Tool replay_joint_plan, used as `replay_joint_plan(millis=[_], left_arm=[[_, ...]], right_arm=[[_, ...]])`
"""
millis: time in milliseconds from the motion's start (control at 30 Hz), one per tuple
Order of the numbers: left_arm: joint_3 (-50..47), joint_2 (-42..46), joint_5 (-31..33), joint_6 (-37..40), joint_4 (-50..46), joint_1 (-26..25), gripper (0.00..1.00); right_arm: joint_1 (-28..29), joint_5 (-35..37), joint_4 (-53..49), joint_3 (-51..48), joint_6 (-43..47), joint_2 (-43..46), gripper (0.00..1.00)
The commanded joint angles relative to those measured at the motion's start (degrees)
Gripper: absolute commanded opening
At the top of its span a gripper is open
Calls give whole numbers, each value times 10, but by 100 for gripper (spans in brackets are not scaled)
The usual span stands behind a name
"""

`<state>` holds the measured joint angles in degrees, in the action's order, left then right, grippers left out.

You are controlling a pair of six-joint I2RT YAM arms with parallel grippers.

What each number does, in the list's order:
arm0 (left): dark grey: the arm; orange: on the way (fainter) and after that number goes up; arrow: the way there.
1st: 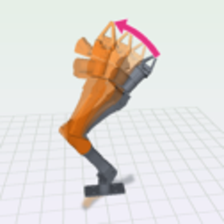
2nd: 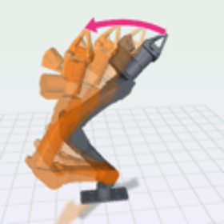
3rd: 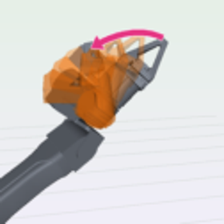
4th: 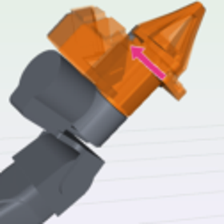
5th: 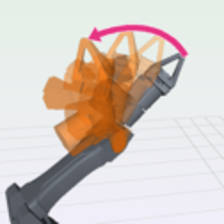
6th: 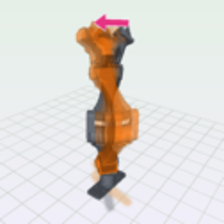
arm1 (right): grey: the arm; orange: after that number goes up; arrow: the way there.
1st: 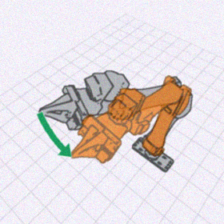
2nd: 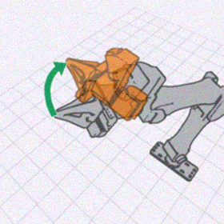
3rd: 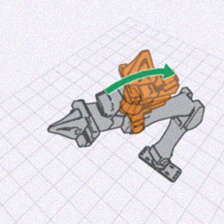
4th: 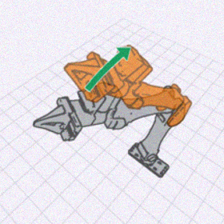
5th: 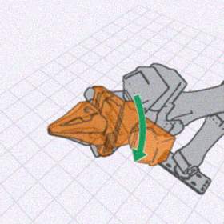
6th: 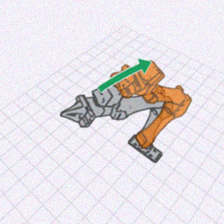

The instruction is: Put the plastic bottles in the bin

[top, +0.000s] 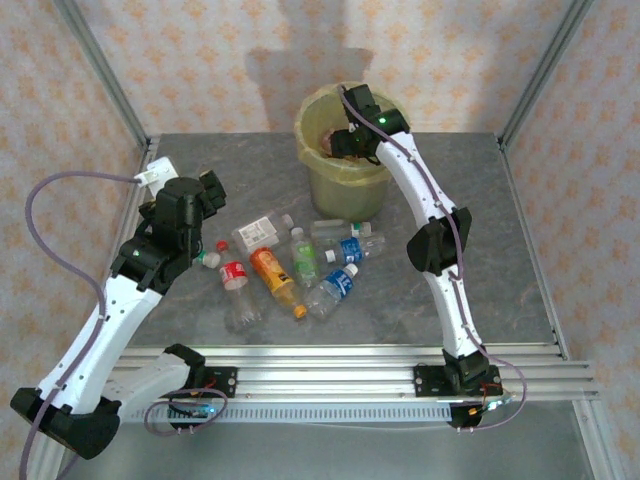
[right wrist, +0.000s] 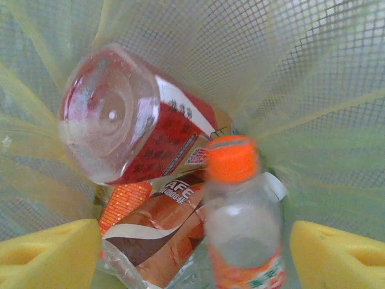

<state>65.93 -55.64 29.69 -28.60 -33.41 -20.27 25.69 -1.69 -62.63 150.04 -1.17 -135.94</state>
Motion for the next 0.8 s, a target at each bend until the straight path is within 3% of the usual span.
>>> replay_joint_plan(millis=[0, 233, 267, 400, 767], left_arm=[[-12, 6, 29, -38, -34, 15, 100], [-35, -9, -18, -73, -59, 61, 100], [-39, -10, -26, -77, -59, 67, 100], [-63, -17, -61, -102, -54, 98, 100], [-122, -57, -181, -148, -16, 208, 100]], right_arm=[[0, 3, -16, 32, 6, 1, 83], [0, -7, -17, 38, 4, 37, 89], [0, -8, -18, 38, 2, 42, 95], [0, -11, -23, 38, -4, 69, 100], [0, -15, -38, 30, -17, 143, 99]])
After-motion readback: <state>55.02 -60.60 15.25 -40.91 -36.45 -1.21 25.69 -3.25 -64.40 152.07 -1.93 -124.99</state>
